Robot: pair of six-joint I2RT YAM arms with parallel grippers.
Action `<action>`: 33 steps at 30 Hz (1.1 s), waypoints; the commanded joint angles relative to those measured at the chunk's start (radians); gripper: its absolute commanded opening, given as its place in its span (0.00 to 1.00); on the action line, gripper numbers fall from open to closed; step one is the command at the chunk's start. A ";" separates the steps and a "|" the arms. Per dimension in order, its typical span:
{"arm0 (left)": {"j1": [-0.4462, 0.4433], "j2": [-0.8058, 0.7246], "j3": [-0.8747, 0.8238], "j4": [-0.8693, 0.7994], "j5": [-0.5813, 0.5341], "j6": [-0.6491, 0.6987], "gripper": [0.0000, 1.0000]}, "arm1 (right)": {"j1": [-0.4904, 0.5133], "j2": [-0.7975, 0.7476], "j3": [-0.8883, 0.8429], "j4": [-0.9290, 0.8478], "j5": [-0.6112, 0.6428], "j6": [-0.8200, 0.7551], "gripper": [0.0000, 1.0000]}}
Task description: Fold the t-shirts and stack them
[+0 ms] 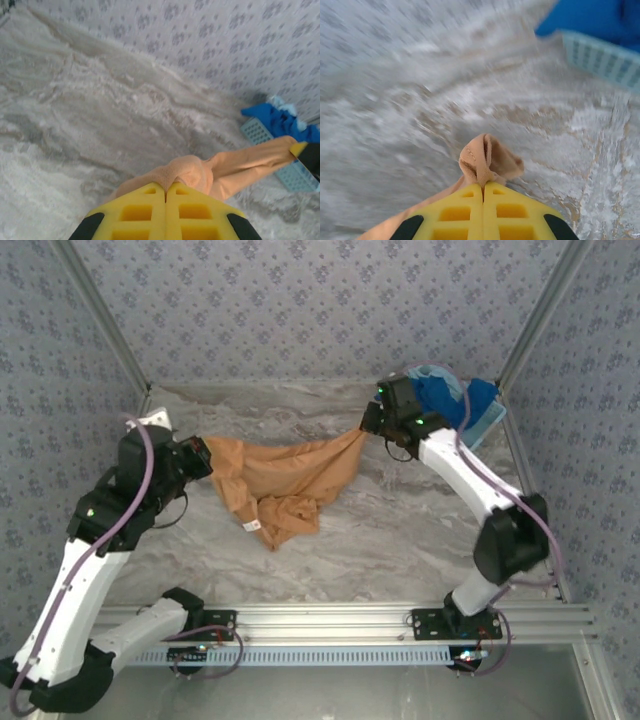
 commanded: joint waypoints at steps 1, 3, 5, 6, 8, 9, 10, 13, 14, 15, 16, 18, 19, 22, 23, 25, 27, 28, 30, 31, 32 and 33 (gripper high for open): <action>0.009 -0.070 0.053 0.069 -0.039 0.019 0.00 | 0.024 -0.140 -0.067 0.004 0.072 -0.009 0.00; 0.008 -0.103 0.075 0.091 -0.037 0.023 0.00 | 0.034 -0.253 -0.090 -0.001 0.088 -0.017 0.00; 0.008 -0.127 0.102 0.105 -0.031 0.034 0.00 | 0.041 -0.345 -0.101 -0.011 0.099 -0.028 0.00; 0.008 -0.136 0.117 0.110 -0.026 0.042 0.00 | 0.049 -0.392 -0.107 -0.012 0.101 -0.036 0.00; 0.009 -0.148 0.150 0.125 -0.015 0.058 0.00 | 0.060 -0.472 -0.113 -0.024 0.115 -0.045 0.00; 0.008 -0.150 0.167 0.135 -0.013 0.067 0.00 | 0.063 -0.508 -0.112 -0.033 0.123 -0.046 0.00; 0.010 -0.149 0.182 0.144 -0.014 0.077 0.00 | 0.066 -0.536 -0.110 -0.044 0.136 -0.048 0.00; 0.008 -0.114 0.251 0.161 -0.039 0.098 0.00 | 0.066 -0.599 -0.091 -0.064 0.158 -0.067 0.00; 0.009 -0.089 0.276 0.165 -0.048 0.105 0.00 | 0.065 -0.607 -0.082 -0.058 0.166 -0.077 0.00; 0.008 -0.059 0.297 0.169 -0.062 0.111 0.00 | 0.061 -0.607 -0.070 -0.058 0.175 -0.078 0.00; 0.008 -0.031 0.315 0.169 -0.075 0.115 0.00 | 0.053 -0.600 -0.061 -0.054 0.177 -0.077 0.00; 0.008 0.054 0.347 0.168 -0.117 0.117 0.00 | 0.025 -0.561 -0.043 -0.039 0.153 -0.076 0.00; 0.009 0.096 0.362 0.162 -0.142 0.120 0.00 | 0.007 -0.538 -0.035 -0.031 0.141 -0.069 0.00; 0.099 0.255 0.393 0.149 -0.147 0.109 0.00 | -0.054 -0.414 -0.017 0.006 0.094 -0.032 0.00; 0.175 0.308 0.387 0.170 -0.068 0.081 0.00 | -0.077 -0.357 -0.004 0.017 0.072 -0.019 0.00; 0.298 0.431 0.373 0.227 0.059 0.016 0.00 | -0.112 -0.235 0.034 0.037 0.042 -0.002 0.00; 0.392 0.585 0.389 0.288 0.159 -0.020 0.00 | -0.137 -0.088 0.092 0.053 0.008 0.010 0.00; 0.423 0.664 0.414 0.309 0.196 -0.022 0.00 | -0.151 -0.018 0.128 0.051 -0.018 0.012 0.00; 0.479 0.867 0.553 0.294 0.314 -0.036 0.03 | -0.173 0.154 0.262 -0.041 -0.056 0.024 0.20; 0.488 0.955 0.641 0.261 0.356 -0.029 0.16 | -0.177 0.212 0.311 -0.084 -0.064 0.026 0.31; 0.490 1.045 0.760 0.197 0.386 -0.014 0.37 | -0.179 0.259 0.347 -0.110 -0.063 0.030 0.41; 0.480 1.127 0.884 0.103 0.402 0.015 0.49 | -0.178 0.280 0.354 -0.115 -0.063 0.037 0.47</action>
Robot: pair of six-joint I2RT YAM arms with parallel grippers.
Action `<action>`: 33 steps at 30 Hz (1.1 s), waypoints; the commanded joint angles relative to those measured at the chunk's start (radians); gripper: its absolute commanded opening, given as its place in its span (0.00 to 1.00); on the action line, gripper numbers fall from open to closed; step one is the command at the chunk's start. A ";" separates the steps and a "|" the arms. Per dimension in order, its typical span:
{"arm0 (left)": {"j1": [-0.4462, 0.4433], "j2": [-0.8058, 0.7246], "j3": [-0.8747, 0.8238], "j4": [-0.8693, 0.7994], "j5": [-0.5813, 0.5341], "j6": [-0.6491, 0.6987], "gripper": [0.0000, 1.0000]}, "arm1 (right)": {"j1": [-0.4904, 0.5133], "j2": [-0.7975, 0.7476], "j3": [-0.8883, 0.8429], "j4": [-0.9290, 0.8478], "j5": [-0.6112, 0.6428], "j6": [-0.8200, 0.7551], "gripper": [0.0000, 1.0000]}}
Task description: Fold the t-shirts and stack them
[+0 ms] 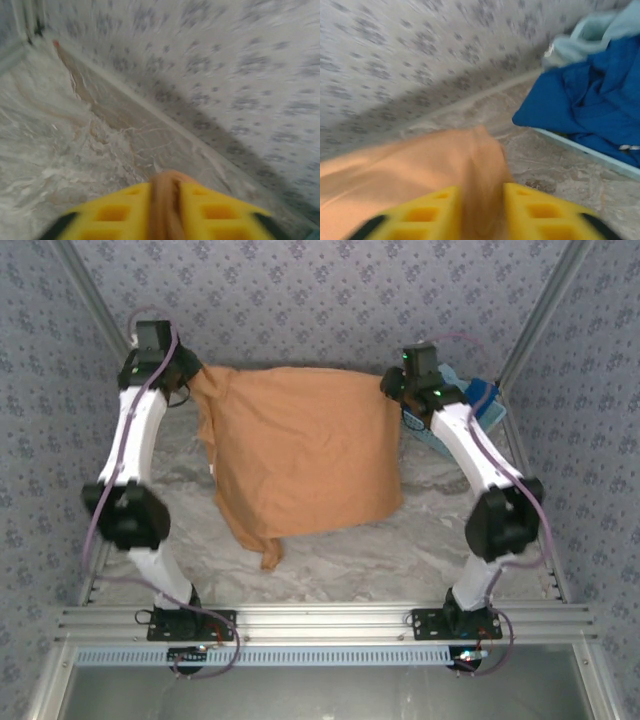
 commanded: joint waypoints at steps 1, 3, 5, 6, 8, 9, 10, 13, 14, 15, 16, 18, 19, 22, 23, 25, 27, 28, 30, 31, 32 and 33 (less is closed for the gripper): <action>-0.009 0.160 0.328 -0.189 0.154 0.045 0.54 | -0.010 0.044 0.062 -0.100 -0.043 0.031 0.51; -0.064 0.203 0.472 -0.338 0.096 0.120 0.67 | -0.005 0.021 0.021 -0.094 -0.026 0.032 0.55; -0.103 0.172 0.471 -0.454 0.049 0.138 0.68 | 0.003 -0.024 -0.045 -0.093 -0.017 0.032 0.55; -0.126 0.126 0.398 -0.490 0.019 0.131 0.67 | 0.008 -0.059 -0.100 -0.089 -0.009 0.031 0.55; -0.162 -0.021 0.130 -0.483 -0.030 0.086 0.62 | 0.026 -0.125 -0.213 -0.072 -0.017 0.060 0.54; -0.175 -0.118 -0.050 -0.451 -0.045 0.045 0.58 | 0.040 -0.157 -0.267 -0.074 -0.018 0.062 0.54; -0.178 -0.202 -0.205 -0.421 -0.046 0.003 0.56 | 0.052 -0.184 -0.313 -0.076 -0.021 0.063 0.54; -0.167 -0.448 -0.611 -0.392 -0.042 -0.130 0.46 | 0.095 -0.257 -0.462 -0.079 -0.039 0.067 0.52; -0.160 -0.523 -0.716 -0.395 -0.045 -0.157 0.44 | 0.112 -0.275 -0.501 -0.080 -0.049 0.073 0.51; -0.145 -0.587 -0.806 -0.391 -0.037 -0.176 0.43 | 0.133 -0.287 -0.569 -0.077 -0.064 0.076 0.50; -0.126 -0.631 -0.879 -0.389 -0.015 -0.188 0.41 | 0.148 -0.295 -0.604 -0.067 -0.080 0.078 0.49; -0.056 -0.696 -0.996 -0.389 0.047 -0.208 0.40 | 0.191 -0.294 -0.668 -0.042 -0.113 0.084 0.47; -0.024 -0.711 -1.037 -0.387 0.068 -0.212 0.40 | 0.207 -0.283 -0.685 -0.034 -0.127 0.089 0.47; 0.074 -0.715 -1.112 -0.352 0.120 -0.201 0.40 | 0.247 -0.215 -0.688 -0.026 -0.185 0.091 0.44; 0.092 -0.702 -1.117 -0.334 0.126 -0.197 0.40 | 0.258 -0.183 -0.677 -0.021 -0.198 0.090 0.42; 0.125 -0.667 -1.112 -0.312 0.128 -0.189 0.39 | 0.276 -0.130 -0.642 -0.015 -0.215 0.079 0.38; 0.144 -0.626 -1.104 -0.283 0.113 -0.176 0.37 | 0.296 -0.066 -0.581 -0.022 -0.219 0.065 0.35; 0.151 -0.608 -1.098 -0.282 0.100 -0.170 0.35 | 0.300 -0.036 -0.557 -0.030 -0.219 0.061 0.33; 0.155 -0.573 -1.085 -0.287 0.064 -0.156 0.32 | 0.292 0.037 -0.522 -0.039 -0.249 0.079 0.27; 0.156 -0.564 -1.081 -0.293 0.053 -0.151 0.31 | 0.280 0.076 -0.483 -0.057 -0.255 0.085 0.22; 0.158 -0.559 -1.079 -0.294 0.048 -0.147 0.29 | 0.268 0.107 -0.464 -0.074 -0.257 0.091 0.20; 0.157 -0.559 -1.080 -0.300 0.047 -0.147 0.28 | 0.252 0.141 -0.438 -0.112 -0.250 0.094 0.18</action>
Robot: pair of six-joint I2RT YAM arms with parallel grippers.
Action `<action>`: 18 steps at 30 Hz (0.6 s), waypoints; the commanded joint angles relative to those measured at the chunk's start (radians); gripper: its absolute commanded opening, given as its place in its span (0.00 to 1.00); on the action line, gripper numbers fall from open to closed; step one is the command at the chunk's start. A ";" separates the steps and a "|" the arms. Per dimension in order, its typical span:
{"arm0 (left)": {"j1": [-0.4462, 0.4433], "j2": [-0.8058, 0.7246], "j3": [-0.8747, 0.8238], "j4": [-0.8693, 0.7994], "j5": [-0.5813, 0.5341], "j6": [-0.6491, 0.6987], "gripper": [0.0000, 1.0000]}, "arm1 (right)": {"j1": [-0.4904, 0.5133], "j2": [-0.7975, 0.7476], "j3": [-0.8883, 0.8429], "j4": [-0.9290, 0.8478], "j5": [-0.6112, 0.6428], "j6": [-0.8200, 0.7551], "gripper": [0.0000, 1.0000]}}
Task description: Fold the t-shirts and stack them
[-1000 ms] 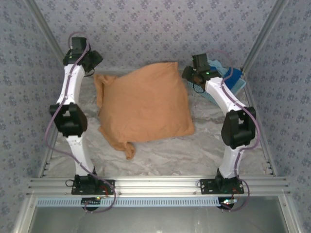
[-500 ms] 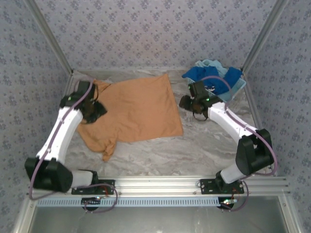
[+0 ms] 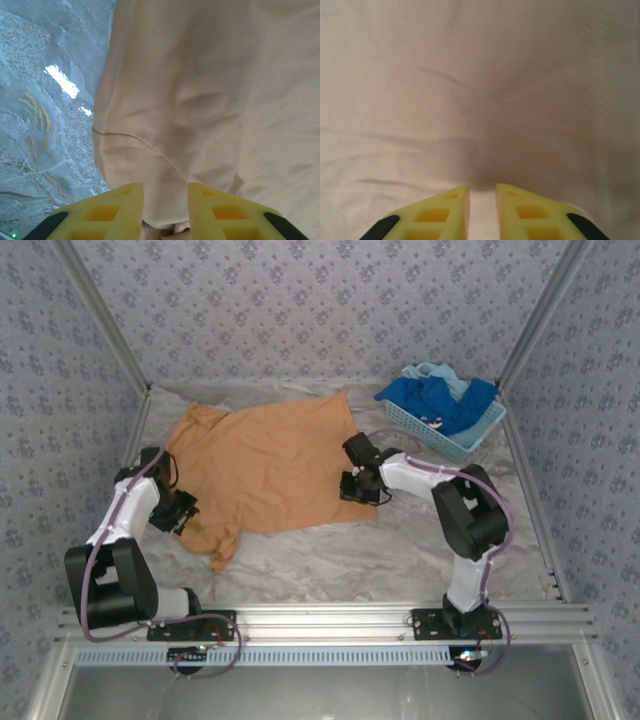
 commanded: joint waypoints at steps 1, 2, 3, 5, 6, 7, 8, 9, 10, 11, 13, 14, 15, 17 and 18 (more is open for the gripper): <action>0.005 -0.003 0.034 -0.009 -0.021 0.020 0.28 | -0.051 0.096 0.091 -0.130 -0.008 0.013 0.16; 0.004 -0.009 0.033 -0.015 -0.019 0.020 0.28 | -0.070 0.118 0.112 -0.184 0.010 0.011 0.15; 0.005 -0.019 0.030 -0.022 -0.015 0.021 0.28 | -0.095 0.132 0.129 -0.226 0.025 0.006 0.14; 0.000 -0.039 0.017 -0.030 0.004 0.023 0.28 | -0.148 0.138 0.133 -0.262 0.048 0.000 0.13; -0.003 -0.045 0.010 -0.041 0.014 0.022 0.28 | -0.176 0.131 0.127 -0.267 0.063 -0.004 0.12; -0.011 -0.047 0.003 -0.051 0.021 0.025 0.29 | -0.203 0.121 0.119 -0.264 0.074 -0.009 0.12; -0.017 -0.050 -0.004 -0.057 0.023 0.026 0.30 | -0.228 0.113 0.114 -0.261 0.077 -0.012 0.12; -0.028 -0.054 -0.015 -0.058 0.027 0.027 0.31 | -0.254 0.104 0.112 -0.258 0.077 -0.018 0.11; -0.040 -0.056 -0.031 -0.050 0.037 0.026 0.33 | -0.276 0.098 0.114 -0.253 0.069 -0.027 0.12; -0.049 -0.057 -0.045 -0.040 0.047 0.023 0.34 | -0.289 0.091 0.119 -0.252 0.061 -0.031 0.12; -0.080 -0.041 -0.078 -0.012 0.075 0.011 0.39 | -0.301 0.083 0.139 -0.261 0.054 -0.071 0.12; -0.095 -0.033 -0.088 0.002 0.083 0.009 0.41 | -0.301 0.080 0.149 -0.267 0.058 -0.085 0.13; -0.115 -0.025 -0.099 0.027 0.090 0.010 0.44 | -0.300 0.078 0.158 -0.270 0.058 -0.098 0.13; -0.150 -0.019 -0.125 0.102 0.120 0.005 0.49 | -0.296 0.069 0.166 -0.274 0.065 -0.104 0.15; -0.169 -0.017 -0.132 0.131 0.134 -0.002 0.50 | -0.291 0.063 0.166 -0.275 0.066 -0.106 0.15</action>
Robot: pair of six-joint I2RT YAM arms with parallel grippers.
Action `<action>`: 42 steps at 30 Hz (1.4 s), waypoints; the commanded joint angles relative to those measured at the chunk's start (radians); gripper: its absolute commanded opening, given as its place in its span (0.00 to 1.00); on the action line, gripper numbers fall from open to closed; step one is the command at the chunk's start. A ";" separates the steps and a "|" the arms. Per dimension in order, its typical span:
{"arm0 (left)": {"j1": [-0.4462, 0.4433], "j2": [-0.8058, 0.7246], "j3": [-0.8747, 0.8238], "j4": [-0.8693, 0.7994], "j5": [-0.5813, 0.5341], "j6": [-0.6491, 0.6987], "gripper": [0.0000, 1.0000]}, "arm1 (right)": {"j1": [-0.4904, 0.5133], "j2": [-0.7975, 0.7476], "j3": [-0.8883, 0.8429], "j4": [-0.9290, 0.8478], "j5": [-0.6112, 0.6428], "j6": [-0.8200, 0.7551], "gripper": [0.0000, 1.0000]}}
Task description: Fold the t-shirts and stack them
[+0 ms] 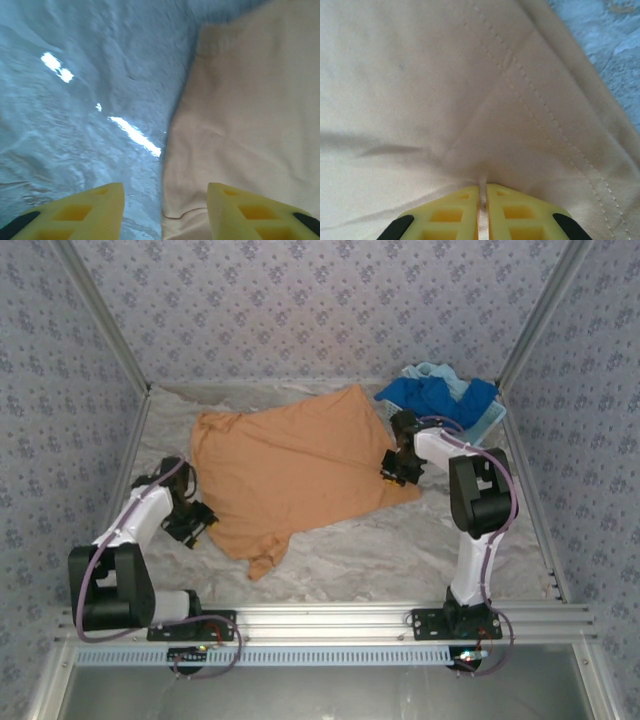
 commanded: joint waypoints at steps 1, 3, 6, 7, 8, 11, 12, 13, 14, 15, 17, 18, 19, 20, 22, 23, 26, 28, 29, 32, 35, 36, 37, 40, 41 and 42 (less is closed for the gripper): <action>-0.054 0.017 -0.022 0.099 0.061 -0.012 0.51 | 0.023 -0.033 0.020 -0.068 0.030 -0.044 0.16; -0.094 0.033 -0.022 0.112 0.058 -0.020 0.50 | 0.035 -0.049 0.018 -0.071 0.042 -0.046 0.17; -0.141 0.078 -0.026 0.102 0.059 -0.036 0.44 | 0.052 -0.074 0.015 -0.082 0.066 -0.051 0.22; -0.152 0.093 -0.028 0.091 0.055 -0.040 0.39 | 0.055 -0.082 0.015 -0.085 0.072 -0.052 0.23; -0.160 0.103 -0.029 0.086 0.049 -0.042 0.36 | 0.059 -0.090 0.015 -0.088 0.079 -0.052 0.24; -0.173 0.097 -0.015 0.066 0.010 -0.046 0.20 | 0.070 -0.116 0.015 -0.101 0.104 -0.058 0.26; -0.174 0.090 -0.004 0.051 -0.007 -0.041 0.14 | 0.075 -0.127 0.014 -0.103 0.114 -0.060 0.27; -0.174 0.083 0.011 0.025 -0.024 -0.038 0.10 | 0.082 -0.140 0.012 -0.107 0.124 -0.061 0.28; -0.175 0.072 0.025 -0.001 -0.042 -0.036 0.10 | 0.087 -0.149 0.009 -0.109 0.128 -0.061 0.30; -0.179 0.054 0.037 -0.035 -0.062 -0.036 0.12 | 0.094 -0.162 0.005 -0.109 0.134 -0.063 0.31; -0.189 0.000 0.042 -0.091 -0.095 -0.046 0.30 | 0.108 -0.188 -0.009 -0.108 0.139 -0.064 0.34; -0.191 -0.033 0.026 -0.096 -0.093 -0.057 0.37 | 0.113 -0.206 -0.025 -0.096 0.132 -0.063 0.36; -0.189 -0.070 -0.003 -0.077 -0.070 -0.071 0.39 | 0.117 -0.227 -0.049 -0.075 0.110 -0.061 0.38; -0.189 -0.097 -0.028 -0.055 -0.047 -0.083 0.41 | 0.120 -0.250 -0.075 -0.050 0.090 -0.056 0.39; -0.189 -0.143 -0.085 0.010 0.006 -0.125 0.47 | 0.132 -0.305 -0.139 0.017 0.047 -0.047 0.42; -0.189 -0.153 -0.108 0.042 0.022 -0.144 0.50 | 0.139 -0.325 -0.150 0.041 0.034 -0.045 0.44; -0.189 -0.137 -0.170 0.135 0.073 -0.205 0.51 | 0.148 -0.372 -0.262 0.122 -0.020 -0.019 0.48; -0.190 -0.103 -0.191 0.172 0.072 -0.208 0.44 | 0.148 -0.372 -0.304 0.140 -0.051 0.000 0.49; -0.189 -0.091 -0.195 0.182 0.062 -0.204 0.40 | 0.146 -0.365 -0.314 0.140 -0.055 0.007 0.49; -0.182 -0.072 -0.186 0.201 0.023 -0.180 0.22 | 0.132 -0.331 -0.332 0.140 -0.049 0.008 0.48; -0.181 -0.080 -0.143 0.170 -0.029 -0.152 0.05 | 0.115 -0.289 -0.318 0.129 -0.032 -0.004 0.48; -0.182 -0.092 -0.126 0.148 -0.047 -0.146 0.01 | 0.112 -0.273 -0.308 0.119 -0.017 -0.011 0.47; -0.182 -0.113 -0.113 0.127 -0.060 -0.144 0.00 | 0.108 -0.255 -0.294 0.109 -0.004 -0.020 0.47; -0.182 -0.187 -0.075 0.046 -0.084 -0.144 0.00 | 0.099 -0.204 -0.246 0.072 0.026 -0.045 0.47; -0.183 -0.213 -0.061 0.018 -0.086 -0.146 0.00 | 0.096 -0.185 -0.228 0.052 0.034 -0.052 0.47; -0.183 -0.234 -0.048 -0.004 -0.086 -0.145 0.00 | 0.093 -0.172 -0.217 0.038 0.039 -0.057 0.46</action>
